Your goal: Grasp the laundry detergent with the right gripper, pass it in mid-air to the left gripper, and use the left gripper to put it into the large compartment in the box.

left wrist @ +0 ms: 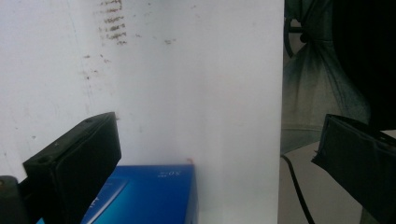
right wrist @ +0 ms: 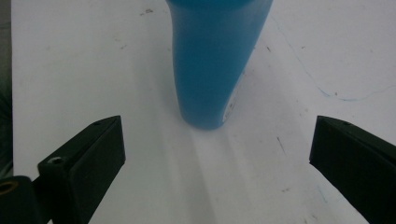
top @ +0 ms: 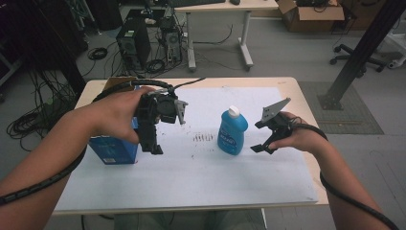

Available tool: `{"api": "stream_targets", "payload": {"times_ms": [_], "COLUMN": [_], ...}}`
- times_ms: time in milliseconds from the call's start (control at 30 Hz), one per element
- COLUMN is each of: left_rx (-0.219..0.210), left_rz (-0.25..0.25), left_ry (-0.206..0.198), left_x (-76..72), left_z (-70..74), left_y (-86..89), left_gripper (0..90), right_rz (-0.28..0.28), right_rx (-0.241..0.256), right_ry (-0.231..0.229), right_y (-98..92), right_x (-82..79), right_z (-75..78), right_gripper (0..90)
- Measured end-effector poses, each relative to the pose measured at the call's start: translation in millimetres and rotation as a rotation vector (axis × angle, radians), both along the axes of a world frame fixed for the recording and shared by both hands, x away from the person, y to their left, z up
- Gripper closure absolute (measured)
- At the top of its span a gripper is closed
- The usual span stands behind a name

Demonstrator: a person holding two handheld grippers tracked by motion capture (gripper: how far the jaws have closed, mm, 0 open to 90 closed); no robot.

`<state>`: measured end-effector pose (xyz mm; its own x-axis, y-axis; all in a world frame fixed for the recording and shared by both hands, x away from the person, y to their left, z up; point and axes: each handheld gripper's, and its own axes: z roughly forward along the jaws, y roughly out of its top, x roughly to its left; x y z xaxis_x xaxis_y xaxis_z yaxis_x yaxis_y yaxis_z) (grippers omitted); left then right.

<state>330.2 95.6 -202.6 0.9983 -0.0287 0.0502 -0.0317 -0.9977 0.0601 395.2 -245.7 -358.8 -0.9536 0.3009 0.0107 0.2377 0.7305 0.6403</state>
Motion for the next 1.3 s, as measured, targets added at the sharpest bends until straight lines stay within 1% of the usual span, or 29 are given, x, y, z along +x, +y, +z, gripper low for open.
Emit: {"api": "stream_targets", "payload": {"times_ms": [67,200,233,267,367,433,467,500,533,667,700,733,767,800,900,967,1000,1033,1133,1300], "left_rx": [0.005,0.000,0.003,0.003,0.002,-0.001,0.000,0.000,-0.005,-0.002,0.000,-0.002,-0.003,-0.002,-0.002,-0.003,-0.001,0.000,-0.003,-0.007], "left_rz": [0.001,-0.002,-0.001,0.001,0.006,0.000,-0.002,0.001,-0.002,-0.006,-0.007,-0.010,-0.011,-0.013,-0.016,-0.016,-0.015,-0.017,-0.019,-0.022], "left_ry": [0.000,0.001,0.003,0.005,0.012,0.011,0.011,0.011,0.008,0.008,0.013,0.016,0.019,0.020,0.022,0.019,0.017,0.017,0.015,0.021], "left_x": [-0.3,-0.9,-0.7,-0.5,-0.6,-0.7,-0.8,-1.1,-1.1,-1.3,-1.2,-1.4,-1.5,-2.1,-2.5,-2.4,-2.2,-1.9,-1.4,-1.0], "left_z": [-0.3,-0.7,-0.7,-1.0,-1.7,-1.8,-1.4,-1.3,-1.4,-1.4,-1.3,-1.6,-1.9,-2.8,-3.9,-4.3,-4.3,-4.2,-4.3,-4.9], "left_y": [0.1,1.0,1.3,1.8,2.8,2.9,2.7,2.6,2.3,0.7,0.4,0.0,-0.3,-0.9,-1.4,-1.5,-1.7,-1.9,-2.6,-3.3], "left_gripper": [0.2,0.2,0.2,0.2,0.2,0.2,0.2,0.2,0.2,0.2,0.2,0.2,0.2,0.2,0.2,0.2,0.2,0.2,0.2,0.2], "right_rz": [-0.004,-0.030,-0.045,-0.045,-0.071,-0.082,-0.094,-0.100,-0.100,-0.117,-0.119,-0.119,-0.126,-0.126,-0.136,-0.146,-0.146,-0.145,-0.161,-0.170], "right_rx": [0.020,0.070,0.096,0.096,0.130,0.146,0.164,0.174,0.174,0.229,0.249,0.249,0.276,0.276,0.296,0.318,0.318,0.331,0.356,0.399], "right_ry": [-0.004,-0.013,-0.014,-0.014,-0.010,-0.015,-0.026,-0.027,-0.027,-0.038,-0.039,-0.039,-0.047,-0.047,-0.057,-0.054,-0.054,-0.047,-0.052,-0.050], "right_y": [2.5,4.6,4.3,4.3,3.6,3.4,3.9,4.3,4.3,7.0,8.3,8.3,9.4,9.4,10.6,10.5,10.5,10.2,9.8,12.3], "right_x": [-2.6,-6.4,-7.3,-7.3,-8.4,-8.9,-9.1,-9.1,-9.1,-8.6,-8.2,-8.2,-7.9,-7.9,-7.2,-6.4,-6.4,-6.1,-5.3,-3.5], "right_z": [-5.2,-16.2,-21.8,-21.8,-29.5,-33.9,-38.3,-39.9,-39.9,-47.0,-49.5,-49.5,-52.4,-52.4,-57.5,-62.0,-62.0,-63.3,-65.1,-67.8], "right_gripper": [3.0,2.7,2.9,2.9,2.7,2.5,2.4,2.4,2.4,2.3,2.2,2.2,2.0,2.0,2.0,1.9,1.9,1.9,1.7,1.2]}}
